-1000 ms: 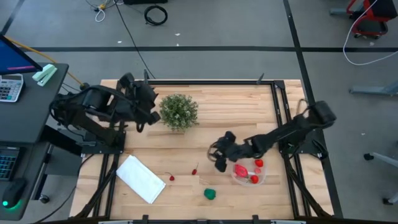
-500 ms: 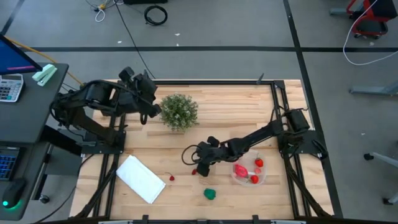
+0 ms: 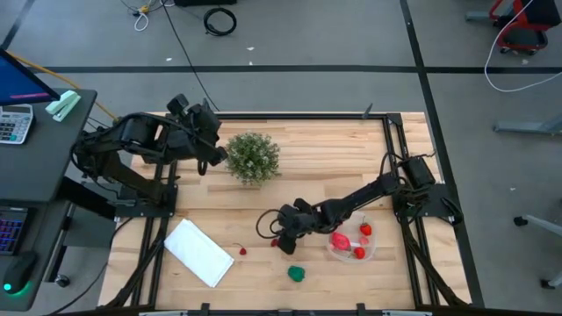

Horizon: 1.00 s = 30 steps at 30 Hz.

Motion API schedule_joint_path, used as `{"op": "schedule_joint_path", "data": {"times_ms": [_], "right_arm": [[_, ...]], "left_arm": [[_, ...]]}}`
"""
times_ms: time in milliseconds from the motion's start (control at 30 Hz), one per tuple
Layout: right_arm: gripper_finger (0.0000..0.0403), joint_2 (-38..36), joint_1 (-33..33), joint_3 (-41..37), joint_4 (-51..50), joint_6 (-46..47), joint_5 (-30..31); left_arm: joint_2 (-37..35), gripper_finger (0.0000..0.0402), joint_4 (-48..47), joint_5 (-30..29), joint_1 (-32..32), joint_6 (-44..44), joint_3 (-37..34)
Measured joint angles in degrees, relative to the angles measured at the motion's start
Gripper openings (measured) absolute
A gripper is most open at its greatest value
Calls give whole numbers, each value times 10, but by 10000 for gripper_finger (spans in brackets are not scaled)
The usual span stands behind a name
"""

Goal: Pick and placing Produce into tupperware
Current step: Put the right cherry into the transparent container

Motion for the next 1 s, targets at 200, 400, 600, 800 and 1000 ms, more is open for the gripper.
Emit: {"op": "schedule_joint_path", "data": {"times_ms": [200,400,600,800,1000], "right_arm": [[196,0,9,0,-2,4,3],[176,0,14,0,0,4,11],[153,0,14,0,0,4,18],[135,0,14,0,0,3,18],[114,0,14,0,0,3,18]], "left_arm": [[0,107,-2,0,0,-1,0],[0,107,-2,0,-1,-1,0],[0,107,-2,0,-1,-1,0],[0,107,-2,0,-1,-1,0],[0,107,-2,0,-1,-1,0]]}}
